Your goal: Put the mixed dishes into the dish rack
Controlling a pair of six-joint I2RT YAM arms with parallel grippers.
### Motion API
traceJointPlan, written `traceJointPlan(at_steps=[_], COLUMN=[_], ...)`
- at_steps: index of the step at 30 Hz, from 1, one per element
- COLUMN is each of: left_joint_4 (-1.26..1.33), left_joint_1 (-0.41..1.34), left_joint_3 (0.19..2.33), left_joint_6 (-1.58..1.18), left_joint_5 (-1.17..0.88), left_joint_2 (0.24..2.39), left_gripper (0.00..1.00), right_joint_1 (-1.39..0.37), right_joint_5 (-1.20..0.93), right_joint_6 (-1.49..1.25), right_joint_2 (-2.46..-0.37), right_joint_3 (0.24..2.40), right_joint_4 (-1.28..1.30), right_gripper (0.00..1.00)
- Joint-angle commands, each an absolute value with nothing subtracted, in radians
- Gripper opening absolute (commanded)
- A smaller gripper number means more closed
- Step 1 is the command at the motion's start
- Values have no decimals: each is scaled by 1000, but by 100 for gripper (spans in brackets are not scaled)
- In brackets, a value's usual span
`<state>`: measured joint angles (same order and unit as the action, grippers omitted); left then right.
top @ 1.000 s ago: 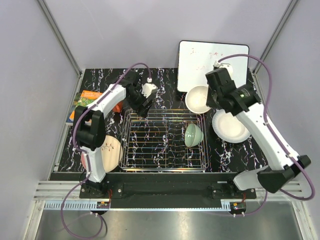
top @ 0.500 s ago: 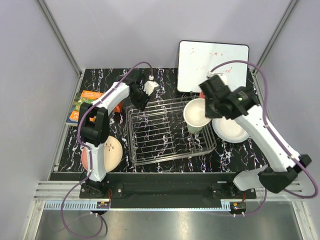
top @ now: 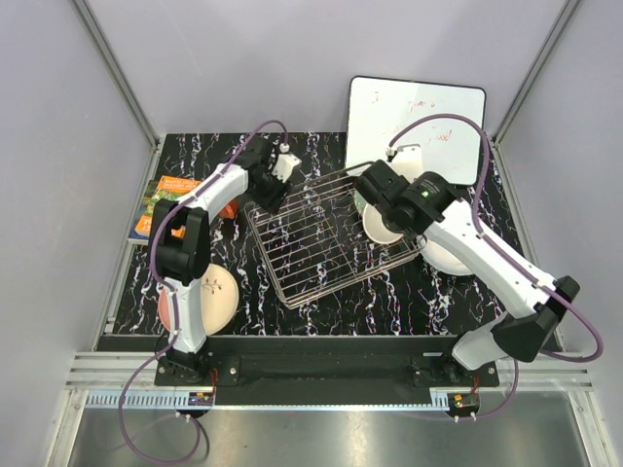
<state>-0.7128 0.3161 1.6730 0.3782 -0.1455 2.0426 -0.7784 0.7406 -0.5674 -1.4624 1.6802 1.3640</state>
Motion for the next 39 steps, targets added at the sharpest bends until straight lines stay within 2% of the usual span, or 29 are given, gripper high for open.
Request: traceJointPlan(at_steps=[1,6,17,22,25,29,39], left_joint_4=[-692,-703,-707,-793,-883,-977,-1028], left_joint_1=[310,310,310,311,313,319,357], left_joint_3=[1603,1482,1393,1417,1494,1537,1419], left_joint_6=[477,609,667,583,470,364,333], left_joint_5=[-159,-202,-115,-170,-251,-362,-383], left_joint_2=[1927,1829,1752,1675,1612,1516,1466], left_gripper=[59,54,52,62,66,72,72], right_joint_1=[-778,-776,-776,-781,-787,-787,-833], right_joint_5=[983,1077,1181,1248,1350,1485,1582], right_joint_6=[-635,-661,-627,-623,-497,-502,-737], right_joint_2=[-1543,-1600,-1644,-1698,-1681,-1687,-1894], right_joint_3=[1667,1626,1583,1572,1464,1376,1402], right_joint_4=[1620,1620,1588,1586,1500,1477,1609], right_gripper=[0,0,0,0,0,0,0])
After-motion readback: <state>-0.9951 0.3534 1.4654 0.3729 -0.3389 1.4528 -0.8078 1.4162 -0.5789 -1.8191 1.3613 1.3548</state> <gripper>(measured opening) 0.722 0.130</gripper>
